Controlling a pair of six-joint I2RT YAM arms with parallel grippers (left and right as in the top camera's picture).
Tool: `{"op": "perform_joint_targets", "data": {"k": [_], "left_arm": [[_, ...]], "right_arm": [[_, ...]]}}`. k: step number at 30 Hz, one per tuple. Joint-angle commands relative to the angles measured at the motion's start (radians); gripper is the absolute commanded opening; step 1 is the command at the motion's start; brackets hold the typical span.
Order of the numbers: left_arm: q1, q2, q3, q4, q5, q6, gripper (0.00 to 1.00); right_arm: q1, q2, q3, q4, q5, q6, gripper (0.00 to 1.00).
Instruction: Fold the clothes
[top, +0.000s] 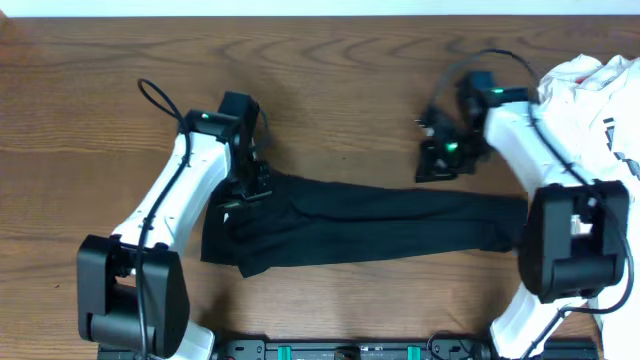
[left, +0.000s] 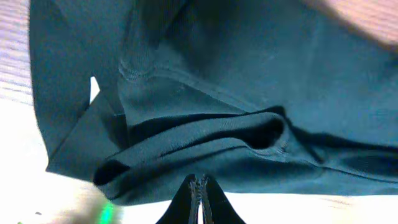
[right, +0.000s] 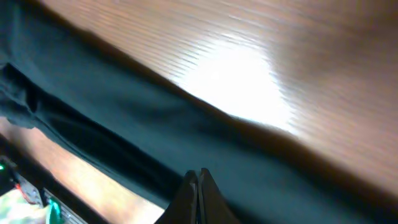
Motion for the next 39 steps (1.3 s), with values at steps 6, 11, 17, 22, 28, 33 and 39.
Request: {"op": "perform_joint_targets", "data": {"k": [6, 11, 17, 22, 28, 33, 39], "left_arm": [[0.000, 0.001, -0.040, 0.021, 0.000, 0.016, 0.06], [0.000, 0.001, -0.040, 0.022, 0.000, 0.016, 0.06], [0.000, 0.001, -0.040, 0.023, -0.001, 0.016, 0.06], [0.000, 0.001, -0.040, 0.026, -0.001, 0.016, 0.06], [0.000, 0.001, -0.040, 0.026, -0.004, 0.016, 0.06], [0.000, 0.001, -0.040, 0.026, -0.004, 0.016, 0.06], [0.000, 0.001, -0.040, 0.026, -0.004, 0.016, 0.06]], "right_arm": [[0.192, -0.014, -0.078, 0.137, -0.014, 0.086, 0.01], [0.275, -0.014, -0.107, 0.144, -0.012, 0.105, 0.01], [0.333, -0.014, -0.153, 0.144, 0.034, 0.105, 0.01], [0.356, -0.014, -0.185, 0.133, 0.026, 0.124, 0.01], [0.387, -0.014, -0.185, 0.059, -0.021, 0.135, 0.01], [0.420, -0.014, -0.197, 0.042, -0.009, 0.145, 0.01], [0.472, -0.014, -0.240, 0.061, 0.069, 0.220, 0.01]]}}
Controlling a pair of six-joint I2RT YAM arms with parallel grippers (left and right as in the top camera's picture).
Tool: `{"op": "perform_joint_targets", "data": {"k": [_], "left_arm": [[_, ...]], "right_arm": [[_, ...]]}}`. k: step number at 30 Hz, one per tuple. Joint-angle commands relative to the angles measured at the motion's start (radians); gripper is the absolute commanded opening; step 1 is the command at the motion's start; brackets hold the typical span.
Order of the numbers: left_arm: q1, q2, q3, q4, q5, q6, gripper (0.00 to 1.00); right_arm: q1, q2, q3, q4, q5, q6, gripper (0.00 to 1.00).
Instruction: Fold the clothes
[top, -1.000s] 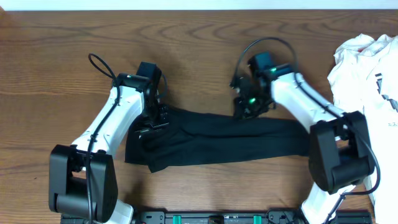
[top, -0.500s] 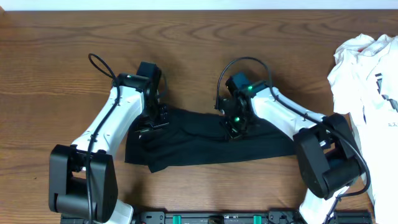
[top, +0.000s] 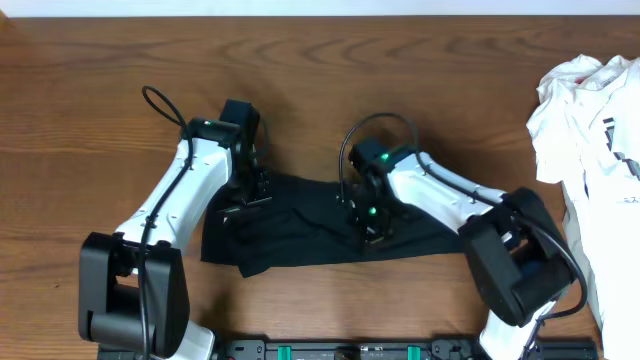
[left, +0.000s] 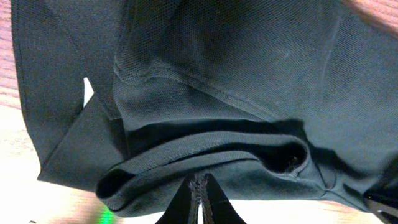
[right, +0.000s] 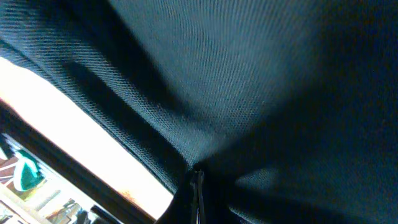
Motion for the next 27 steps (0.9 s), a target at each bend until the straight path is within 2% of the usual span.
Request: {"op": "perform_joint_targets", "data": {"k": [1, 12, 18, 22, 27], "left_arm": [[0.000, 0.001, -0.005, -0.002, -0.005, 0.009, 0.06], [0.001, -0.001, 0.000, 0.005, -0.013, 0.033, 0.06], [0.000, -0.012, 0.046, -0.033, -0.013, 0.039, 0.06], [0.000, -0.034, 0.059, -0.040, -0.012, 0.039, 0.06], [0.000, -0.038, 0.059, -0.055, -0.012, 0.039, 0.06]], "right_arm": [[0.037, -0.014, -0.032, 0.017, 0.053, 0.064, 0.01], [0.051, -0.024, -0.037, 0.070, 0.060, 0.103, 0.04], [0.039, -0.120, -0.018, 0.049, 0.065, 0.103, 0.06], [-0.014, -0.228, -0.018, -0.012, 0.081, 0.105, 0.06], [-0.150, -0.349, -0.018, -0.132, 0.206, 0.159, 0.04]]}}
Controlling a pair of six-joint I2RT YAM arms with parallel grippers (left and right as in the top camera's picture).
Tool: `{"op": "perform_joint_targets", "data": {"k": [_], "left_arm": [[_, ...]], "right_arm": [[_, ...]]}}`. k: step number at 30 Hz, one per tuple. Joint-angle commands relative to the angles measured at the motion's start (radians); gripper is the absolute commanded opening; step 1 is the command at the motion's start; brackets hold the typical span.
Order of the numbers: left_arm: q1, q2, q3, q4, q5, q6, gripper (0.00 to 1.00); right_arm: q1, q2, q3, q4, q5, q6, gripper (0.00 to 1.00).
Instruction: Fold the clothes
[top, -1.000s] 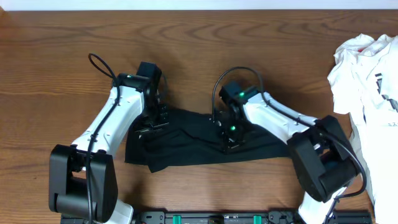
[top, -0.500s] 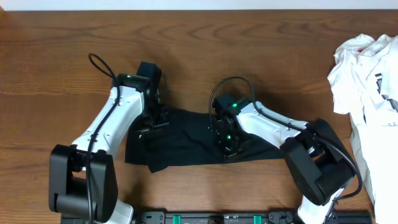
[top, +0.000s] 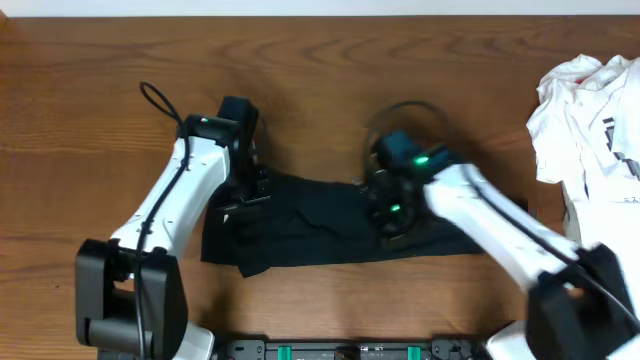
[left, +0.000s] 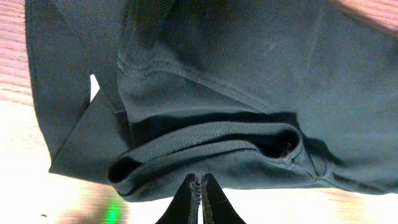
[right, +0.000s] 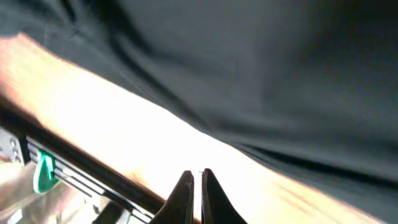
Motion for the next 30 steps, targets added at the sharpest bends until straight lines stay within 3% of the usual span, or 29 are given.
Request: {"op": "perform_joint_targets", "data": {"k": [1, 10, 20, 30], "left_arm": [[0.000, -0.018, 0.026, -0.010, -0.011, 0.010, 0.06], [0.000, -0.018, 0.025, -0.010, -0.012, 0.010, 0.06], [0.000, -0.018, 0.024, -0.010, -0.012, 0.010, 0.06], [-0.012, -0.018, 0.023, -0.011, -0.011, 0.010, 0.06]], "right_arm": [[-0.101, -0.071, 0.016, -0.051, 0.109, 0.059, 0.04], [-0.338, -0.099, -0.050, -0.120, 0.256, 0.166, 0.01], [-0.626, -0.099, -0.254, 0.061, 0.265, 0.177, 0.01], [-0.712, -0.099, -0.265, 0.178, 0.291, 0.159, 0.02]]}}
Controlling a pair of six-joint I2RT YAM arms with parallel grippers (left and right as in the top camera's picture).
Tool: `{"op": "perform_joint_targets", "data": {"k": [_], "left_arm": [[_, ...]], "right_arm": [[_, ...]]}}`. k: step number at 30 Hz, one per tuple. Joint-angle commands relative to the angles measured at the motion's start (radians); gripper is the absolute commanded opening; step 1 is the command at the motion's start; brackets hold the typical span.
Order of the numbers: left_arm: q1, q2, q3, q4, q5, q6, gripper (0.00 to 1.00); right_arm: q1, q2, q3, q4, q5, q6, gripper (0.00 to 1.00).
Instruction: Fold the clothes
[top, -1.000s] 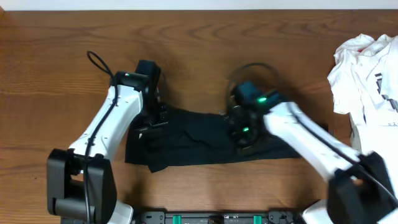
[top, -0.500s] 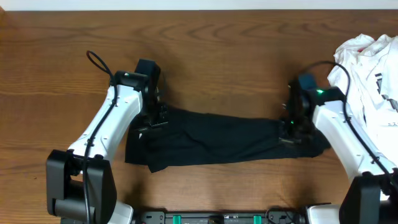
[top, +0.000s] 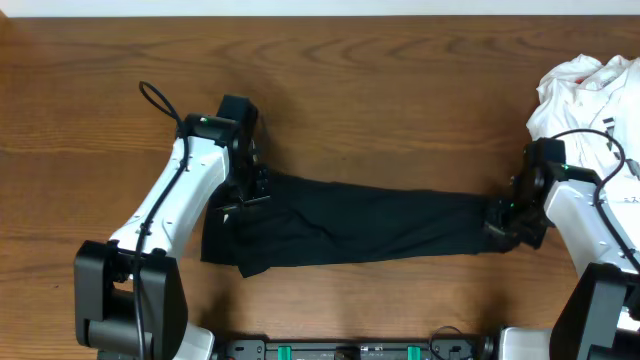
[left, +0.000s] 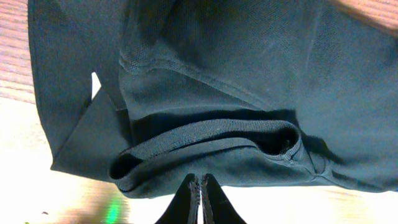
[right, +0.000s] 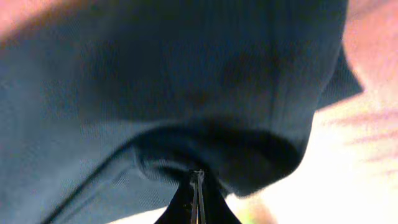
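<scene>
A black garment (top: 360, 225) lies stretched as a long band across the front of the wooden table. My left gripper (top: 240, 200) is on its left end, shut. In the left wrist view the closed tips (left: 199, 182) pinch the rolled hem of the garment (left: 249, 74). At the right end my right gripper (top: 500, 222) is shut on the cloth. In the right wrist view the fabric (right: 155, 93) bunches over the closed tips (right: 196, 177).
A pile of white clothes (top: 585, 110) lies at the table's right edge, just behind the right arm. Bare wooden table (top: 350, 90) stretches behind the black garment. The arm bases stand at the front edge.
My right gripper was near the middle of the garment, with its tips slightly apart over the table. It is now at the right end, shut on the cloth. The garment reaches farther right. The left gripper kept its place.
At first my right gripper was shut above bare table behind the long garment. Then it was shut at the garment's middle, and the band looked shorter. Then its tips were slightly parted there. Now it grips the right end. The left gripper stayed shut at the left hem throughout.
</scene>
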Motion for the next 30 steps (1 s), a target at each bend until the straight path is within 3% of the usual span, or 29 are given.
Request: {"op": "perform_joint_targets", "data": {"k": [1, 13, 30], "left_arm": [[-0.014, -0.016, 0.018, -0.002, -0.011, 0.010, 0.06], [-0.131, -0.016, 0.015, 0.008, -0.012, 0.009, 0.06], [-0.179, -0.011, -0.038, 0.153, -0.011, -0.014, 0.07]], "right_arm": [[-0.008, -0.010, -0.005, 0.021, 0.033, 0.002, 0.02], [-0.008, -0.010, -0.021, 0.054, 0.084, 0.000, 0.04], [-0.008, -0.013, -0.093, 0.121, 0.034, -0.074, 0.01]]}}
